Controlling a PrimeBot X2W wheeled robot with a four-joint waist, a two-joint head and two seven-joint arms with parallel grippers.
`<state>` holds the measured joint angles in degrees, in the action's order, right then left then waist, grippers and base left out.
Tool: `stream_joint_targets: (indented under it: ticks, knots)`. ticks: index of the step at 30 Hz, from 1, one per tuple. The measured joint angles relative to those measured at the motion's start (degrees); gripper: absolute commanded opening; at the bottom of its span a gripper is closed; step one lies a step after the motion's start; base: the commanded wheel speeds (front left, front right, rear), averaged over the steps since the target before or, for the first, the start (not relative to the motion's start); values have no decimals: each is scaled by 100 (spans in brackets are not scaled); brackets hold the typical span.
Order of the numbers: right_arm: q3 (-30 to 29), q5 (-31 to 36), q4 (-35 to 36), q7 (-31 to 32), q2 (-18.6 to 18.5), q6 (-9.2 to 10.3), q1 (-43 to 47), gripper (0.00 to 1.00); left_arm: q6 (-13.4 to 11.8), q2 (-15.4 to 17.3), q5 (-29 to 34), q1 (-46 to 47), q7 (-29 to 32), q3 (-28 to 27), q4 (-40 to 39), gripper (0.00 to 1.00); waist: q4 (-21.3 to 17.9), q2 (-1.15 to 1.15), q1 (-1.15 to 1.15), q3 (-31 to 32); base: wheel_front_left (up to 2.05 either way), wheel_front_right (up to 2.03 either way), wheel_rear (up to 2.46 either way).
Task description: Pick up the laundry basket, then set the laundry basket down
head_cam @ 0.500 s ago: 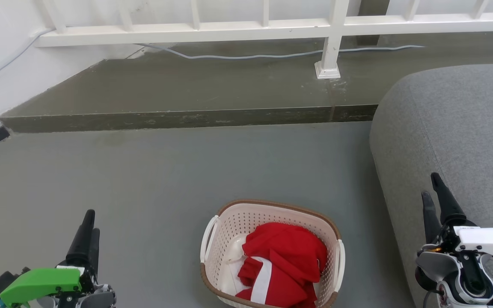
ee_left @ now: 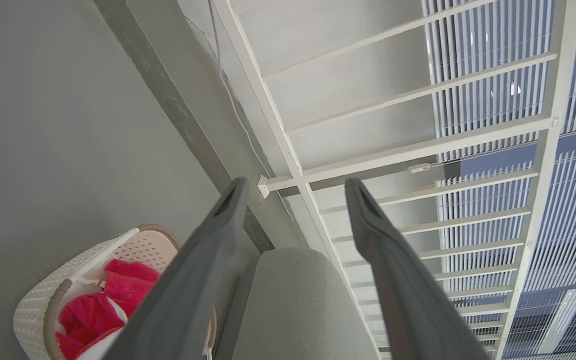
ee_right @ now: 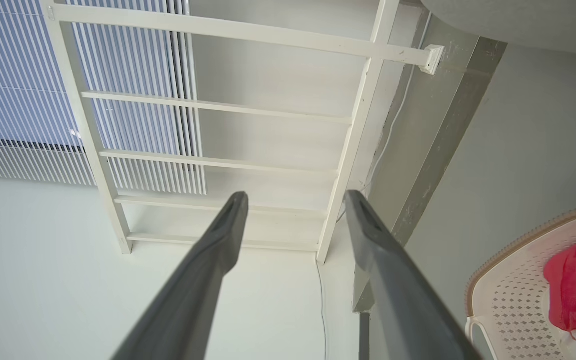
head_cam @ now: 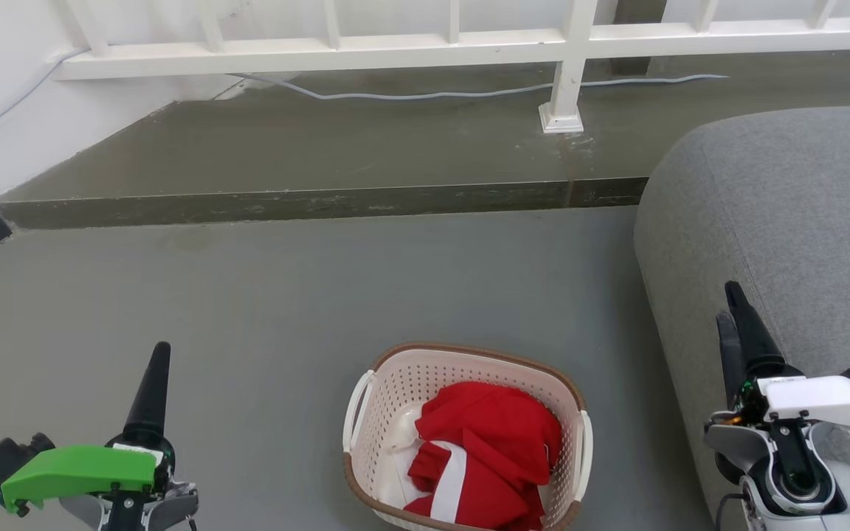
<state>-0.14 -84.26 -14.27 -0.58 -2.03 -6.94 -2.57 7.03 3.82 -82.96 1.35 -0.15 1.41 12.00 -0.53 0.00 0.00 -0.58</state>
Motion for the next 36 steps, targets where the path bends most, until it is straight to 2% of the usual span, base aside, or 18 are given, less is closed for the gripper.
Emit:
stream_joint_targets:
  ticks: [10, 17, 24, 26, 36]
  knots:
    - [319, 678, 35, -201, -188, -1, -62, 100, 1, 235, 747, 17, -250, 327, -141, 100, -21, 0, 0, -32, 0, 0, 0]
    - [555, 1427, -20, -355, -355, -2, -183, 100, 1, 467, 1559, 90, -411, 548, -140, 100, -33, 0, 0, -47, 0, 0, 0]
    - [720, 2241, -46, -475, -409, 4, -272, 100, 2, 565, 2437, 114, -546, 695, -144, 100, -42, 0, 0, -43, 0, 0, 0]
    - [815, 2613, -52, -535, -450, 53, -315, 100, -7, 613, 2828, 144, -597, 724, -171, 100, -43, 0, 0, -43, 0, 0, 0]
    - [1139, 3732, -132, -742, -533, 349, -424, 100, -127, 613, 3875, 222, -800, 911, -244, 100, -49, 0, 0, -67, 0, 0, 0]
